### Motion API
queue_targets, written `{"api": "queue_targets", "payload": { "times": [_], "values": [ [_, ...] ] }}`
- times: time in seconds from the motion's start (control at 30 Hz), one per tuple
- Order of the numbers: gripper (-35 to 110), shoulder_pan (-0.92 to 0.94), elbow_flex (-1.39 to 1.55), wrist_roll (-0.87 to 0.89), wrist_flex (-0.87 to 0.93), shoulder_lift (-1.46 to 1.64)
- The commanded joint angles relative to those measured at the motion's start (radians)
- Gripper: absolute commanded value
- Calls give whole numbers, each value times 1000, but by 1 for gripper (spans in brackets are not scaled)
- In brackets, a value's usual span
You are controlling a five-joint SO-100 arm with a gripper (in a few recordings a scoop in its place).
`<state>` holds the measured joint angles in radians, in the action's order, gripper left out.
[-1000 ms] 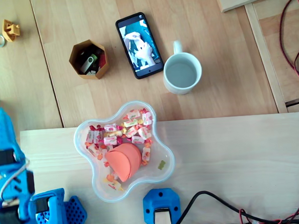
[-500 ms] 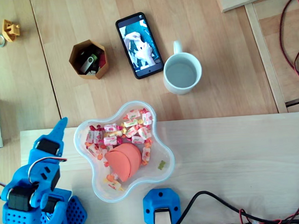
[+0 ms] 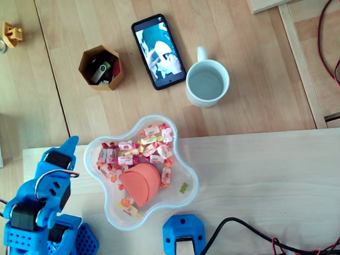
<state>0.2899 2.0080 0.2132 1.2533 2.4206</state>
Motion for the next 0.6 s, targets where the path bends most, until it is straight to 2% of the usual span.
{"api": "queue_targets", "payload": {
  "times": [0.0,0.2,0.57],
  "values": [
    [12,18,8,20,17,23],
    [11,21,112,14,3,28],
    [12,170,118,5,9,11]
  ]
}}
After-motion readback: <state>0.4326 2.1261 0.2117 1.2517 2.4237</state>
